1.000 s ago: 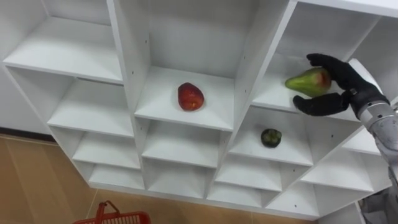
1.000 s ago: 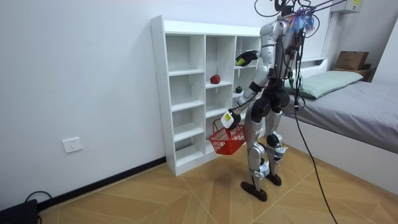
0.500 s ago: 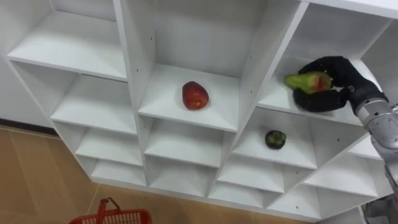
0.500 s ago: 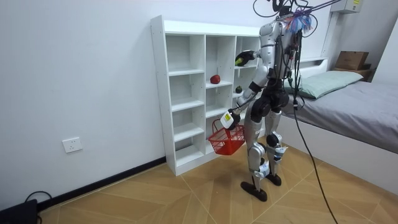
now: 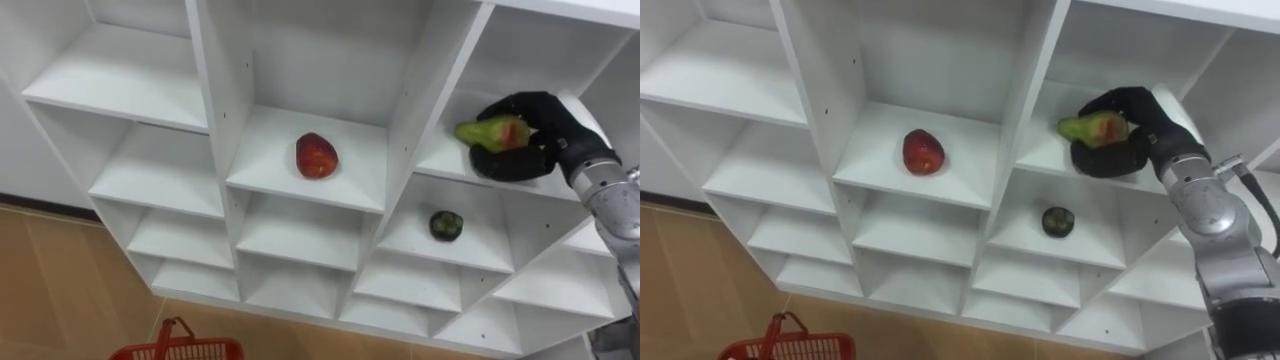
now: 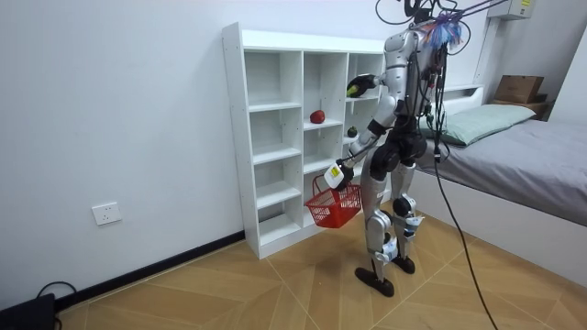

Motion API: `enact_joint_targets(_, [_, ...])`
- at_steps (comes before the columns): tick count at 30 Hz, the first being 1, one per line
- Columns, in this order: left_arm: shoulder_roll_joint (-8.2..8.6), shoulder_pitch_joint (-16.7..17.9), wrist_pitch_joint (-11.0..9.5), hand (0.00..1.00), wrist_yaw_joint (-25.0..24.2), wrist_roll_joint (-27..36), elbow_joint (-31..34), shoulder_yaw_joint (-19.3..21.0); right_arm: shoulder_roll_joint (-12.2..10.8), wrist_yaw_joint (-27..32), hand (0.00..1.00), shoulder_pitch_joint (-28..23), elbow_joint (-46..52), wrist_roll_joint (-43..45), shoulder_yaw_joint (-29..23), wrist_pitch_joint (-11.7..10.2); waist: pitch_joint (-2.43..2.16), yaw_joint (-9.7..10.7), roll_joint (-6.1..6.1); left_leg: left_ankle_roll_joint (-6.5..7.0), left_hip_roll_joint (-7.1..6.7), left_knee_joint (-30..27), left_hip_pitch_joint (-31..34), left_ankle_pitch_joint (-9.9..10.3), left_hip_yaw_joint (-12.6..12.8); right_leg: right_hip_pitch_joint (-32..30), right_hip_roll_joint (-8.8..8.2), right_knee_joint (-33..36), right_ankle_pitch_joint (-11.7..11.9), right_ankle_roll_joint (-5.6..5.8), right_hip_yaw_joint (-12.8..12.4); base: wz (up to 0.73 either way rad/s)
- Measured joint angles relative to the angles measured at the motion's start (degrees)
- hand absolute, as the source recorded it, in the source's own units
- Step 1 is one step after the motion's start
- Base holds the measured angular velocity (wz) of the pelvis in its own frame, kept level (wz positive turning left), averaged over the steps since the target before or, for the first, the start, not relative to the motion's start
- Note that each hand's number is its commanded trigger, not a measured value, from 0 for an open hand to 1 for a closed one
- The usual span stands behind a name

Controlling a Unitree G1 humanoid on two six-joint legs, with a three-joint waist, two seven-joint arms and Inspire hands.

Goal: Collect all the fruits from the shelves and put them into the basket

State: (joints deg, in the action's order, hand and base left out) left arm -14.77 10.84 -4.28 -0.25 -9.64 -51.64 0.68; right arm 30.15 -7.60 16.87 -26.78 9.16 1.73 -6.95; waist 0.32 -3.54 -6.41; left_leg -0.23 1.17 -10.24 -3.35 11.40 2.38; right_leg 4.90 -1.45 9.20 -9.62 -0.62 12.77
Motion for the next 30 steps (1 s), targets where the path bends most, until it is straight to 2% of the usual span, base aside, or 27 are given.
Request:
enact_joint_targets(4, [-0.01,-0.01,-0.20,1.00,0.03,0.01,0.00,-0.04,-0.08,-1.16,1.00,-0.67,3.73,-0.08,1.53,0.00,0.00,0.14,0.03,0.00,0.00,-0.04,0.25,0.00,0.19,-0.17,0.01,-0.04,0.00,0.00,0.06,0.00])
enact_joint_targets(10, [0.10,-0.03,-0.76,1.00,-0.28,0.34,-0.06,0.11,-0.25,-1.33,1.00,-6.29,13.79,1.00,0.77,0.07,-0.07,0.55,0.10,0.02,-0.07,-0.25,1.26,-0.01,0.21,-0.80,-0.19,-0.05,0.00,0.01,0.17,0.04])
enact_joint_targets(14, [0.85,-0.15,-0.83,1.00,-0.50,0.29,-0.08,0.13,-0.27,-1.38,1.00,-8.29,18.86,0.99,0.59,0.06,-0.22,1.59,0.94,0.02,-0.05,-0.30,1.36,-0.01,0.43,-1.03,-0.18,-0.06,0.00,0.01,-0.09,-0.03])
enact_joint_targets(19, [1.06,-0.03,-1.07,1.00,-0.36,0.00,-0.07,0.13,-0.36,-2.46,1.00,-12.76,25.89,1.09,-0.64,0.05,-0.13,1.76,1.59,0.01,0.20,-0.02,0.61,-0.01,1.57,-1.16,-0.08,0.33,0.00,0.00,-1.50,-0.12])
enact_joint_targets(27, [0.90,-0.16,-1.28,1.00,-0.33,0.49,-0.05,0.13,-0.80,-4.99,1.00,-20.51,34.67,1.34,-1.04,-0.03,-0.20,1.99,1.48,0.14,0.15,0.41,0.50,-0.07,3.24,-2.02,0.12,0.57,0.04,0.03,-3.25,-0.11])
enact_joint_targets(30, [0.90,-0.23,-1.28,1.00,-0.40,0.52,-0.07,0.14,-1.02,-5.97,1.00,-21.21,36.23,1.41,-1.05,-0.03,-0.18,1.99,1.50,0.14,0.23,0.71,-0.16,-0.07,3.79,-2.06,0.27,0.57,0.05,0.03,-3.91,-0.10])
